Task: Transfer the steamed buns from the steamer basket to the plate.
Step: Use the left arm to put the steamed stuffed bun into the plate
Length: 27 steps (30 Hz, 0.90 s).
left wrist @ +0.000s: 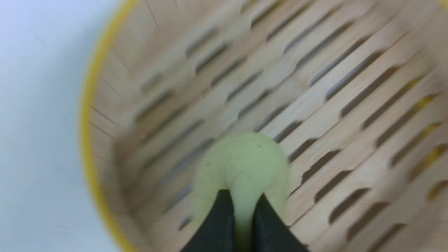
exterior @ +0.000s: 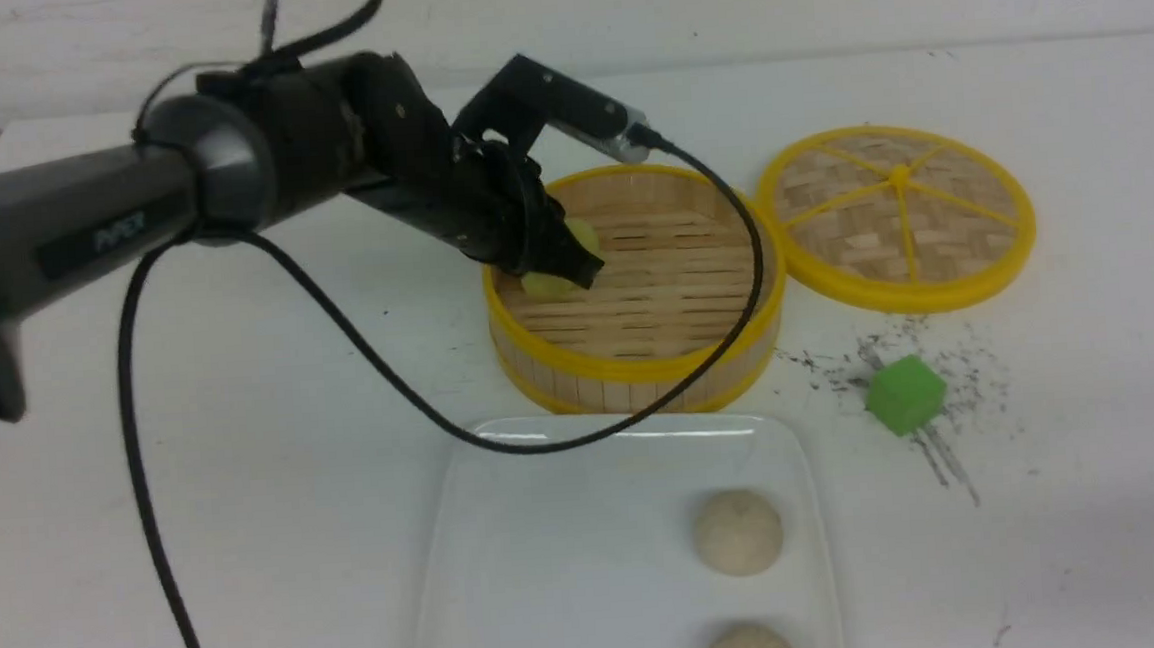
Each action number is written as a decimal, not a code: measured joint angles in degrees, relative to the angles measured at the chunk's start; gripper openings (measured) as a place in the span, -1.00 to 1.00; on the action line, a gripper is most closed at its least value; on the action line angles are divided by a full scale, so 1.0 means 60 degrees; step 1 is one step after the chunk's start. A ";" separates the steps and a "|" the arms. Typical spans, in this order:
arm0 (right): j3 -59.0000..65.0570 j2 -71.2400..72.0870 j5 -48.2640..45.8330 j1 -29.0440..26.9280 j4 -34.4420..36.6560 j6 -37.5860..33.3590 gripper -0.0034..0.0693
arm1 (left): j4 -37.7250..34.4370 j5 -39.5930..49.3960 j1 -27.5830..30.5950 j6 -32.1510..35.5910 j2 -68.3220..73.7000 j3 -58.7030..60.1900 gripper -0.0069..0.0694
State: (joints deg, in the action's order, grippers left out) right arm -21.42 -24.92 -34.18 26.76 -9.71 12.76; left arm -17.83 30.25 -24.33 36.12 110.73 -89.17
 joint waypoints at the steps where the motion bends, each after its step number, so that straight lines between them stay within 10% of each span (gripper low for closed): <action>1: 0.0000 0.0000 0.0003 0.0000 0.0000 0.0000 -0.24 | 0.0072 0.0143 0.0000 -0.0031 -0.0241 0.0000 -0.76; 15: 0.0000 0.0000 0.0355 0.0000 0.0000 0.0000 -0.24 | 0.1885 0.5111 0.0000 -0.3398 -0.3188 -0.0009 -0.76; 27: 0.0000 0.0000 0.0436 0.0000 0.0037 0.0000 -0.24 | -0.0292 0.6754 0.0000 -0.4211 -0.3232 0.0720 -0.76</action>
State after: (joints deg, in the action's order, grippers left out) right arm -21.42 -24.92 -31.57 26.76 -9.48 12.76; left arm -19.58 70.77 -24.33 10.85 91.34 -84.85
